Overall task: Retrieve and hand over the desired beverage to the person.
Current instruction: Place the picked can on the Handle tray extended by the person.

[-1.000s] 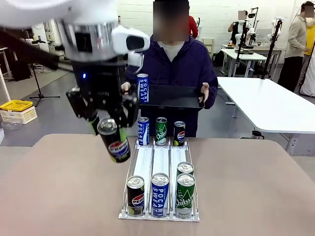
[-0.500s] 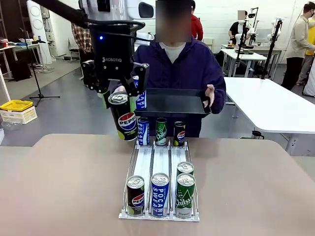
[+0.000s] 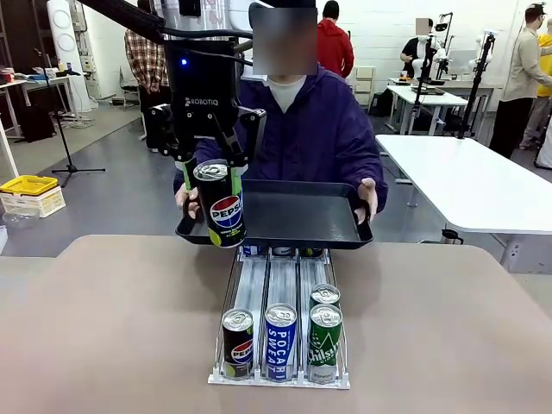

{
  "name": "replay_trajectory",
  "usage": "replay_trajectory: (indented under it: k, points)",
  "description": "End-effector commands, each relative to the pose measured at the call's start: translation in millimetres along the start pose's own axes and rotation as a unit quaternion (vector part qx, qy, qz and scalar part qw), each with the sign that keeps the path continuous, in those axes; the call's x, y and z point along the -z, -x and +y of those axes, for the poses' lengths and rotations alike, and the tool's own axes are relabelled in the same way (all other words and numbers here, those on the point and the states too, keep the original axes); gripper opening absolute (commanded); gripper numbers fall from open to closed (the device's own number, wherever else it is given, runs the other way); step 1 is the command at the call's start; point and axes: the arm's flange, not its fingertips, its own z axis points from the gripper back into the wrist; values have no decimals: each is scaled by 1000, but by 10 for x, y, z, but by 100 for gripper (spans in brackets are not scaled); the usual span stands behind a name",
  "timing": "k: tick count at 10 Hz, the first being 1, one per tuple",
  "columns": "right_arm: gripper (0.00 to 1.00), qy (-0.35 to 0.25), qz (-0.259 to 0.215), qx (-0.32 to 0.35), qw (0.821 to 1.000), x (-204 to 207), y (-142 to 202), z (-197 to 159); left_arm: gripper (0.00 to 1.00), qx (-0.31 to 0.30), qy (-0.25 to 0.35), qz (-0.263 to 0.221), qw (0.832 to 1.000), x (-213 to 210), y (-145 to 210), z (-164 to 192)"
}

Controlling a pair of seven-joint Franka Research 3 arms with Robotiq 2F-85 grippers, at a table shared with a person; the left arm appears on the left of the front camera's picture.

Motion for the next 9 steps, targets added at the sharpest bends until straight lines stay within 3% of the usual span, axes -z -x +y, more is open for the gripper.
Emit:
replay_trajectory:
  k: [1,9]
  points:
    - [100,-17,-11,-6,1000,9,-20,-21,4,-3,-2,-13,1000,-4,49,16]
    - [100,-17,-11,-6,1000,9,-20,-21,4,-3,-2,-13,1000,-4,49,16]
